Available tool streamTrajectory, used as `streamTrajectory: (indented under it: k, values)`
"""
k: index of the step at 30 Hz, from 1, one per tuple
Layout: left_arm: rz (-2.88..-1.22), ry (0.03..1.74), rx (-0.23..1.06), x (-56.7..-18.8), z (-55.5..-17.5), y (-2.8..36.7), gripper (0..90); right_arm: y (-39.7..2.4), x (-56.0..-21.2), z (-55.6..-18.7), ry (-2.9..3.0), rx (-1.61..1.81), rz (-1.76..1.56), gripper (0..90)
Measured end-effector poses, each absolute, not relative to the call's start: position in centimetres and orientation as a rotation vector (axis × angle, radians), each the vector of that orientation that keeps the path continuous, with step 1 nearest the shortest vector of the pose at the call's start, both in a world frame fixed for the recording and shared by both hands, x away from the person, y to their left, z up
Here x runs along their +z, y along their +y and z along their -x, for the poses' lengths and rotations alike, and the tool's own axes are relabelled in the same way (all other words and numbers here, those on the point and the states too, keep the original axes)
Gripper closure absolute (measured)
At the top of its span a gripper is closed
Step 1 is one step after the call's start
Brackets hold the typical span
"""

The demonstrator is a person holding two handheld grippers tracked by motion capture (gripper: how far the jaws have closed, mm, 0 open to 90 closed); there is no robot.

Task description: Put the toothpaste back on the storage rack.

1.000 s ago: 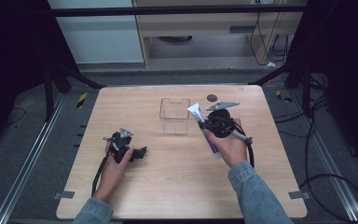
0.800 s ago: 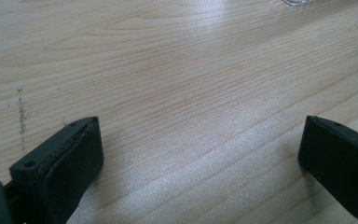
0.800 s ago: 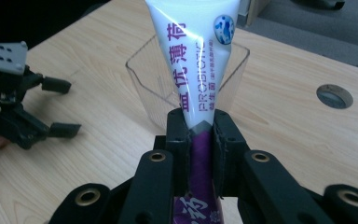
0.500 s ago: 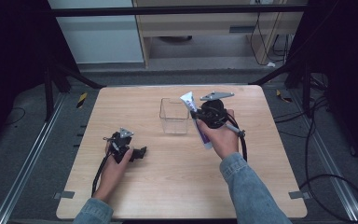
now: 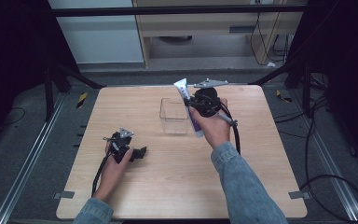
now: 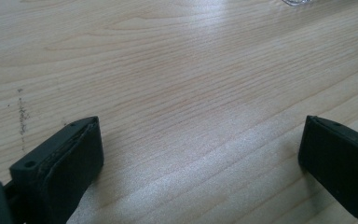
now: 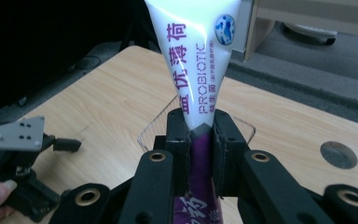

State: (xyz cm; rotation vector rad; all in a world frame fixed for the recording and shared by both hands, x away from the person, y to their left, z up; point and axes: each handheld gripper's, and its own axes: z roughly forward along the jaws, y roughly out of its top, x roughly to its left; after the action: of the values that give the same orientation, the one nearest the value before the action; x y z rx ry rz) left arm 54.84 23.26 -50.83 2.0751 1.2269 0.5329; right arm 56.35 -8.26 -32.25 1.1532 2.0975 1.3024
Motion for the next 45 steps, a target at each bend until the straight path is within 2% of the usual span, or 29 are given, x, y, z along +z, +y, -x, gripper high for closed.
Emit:
streamTrajectory:
  k: [28,45]
  values:
    - [-2.077,1.224,0.534,-50.8,-54.9,23.3,0.0,-5.2,-29.8,-60.3,1.995,1.339,-1.109,79.1]
    - [-2.079,1.225,0.534,-50.8,-54.9,23.3,0.0,-3.1,-30.2,-63.5,1.929,1.358,-1.114,79.1]
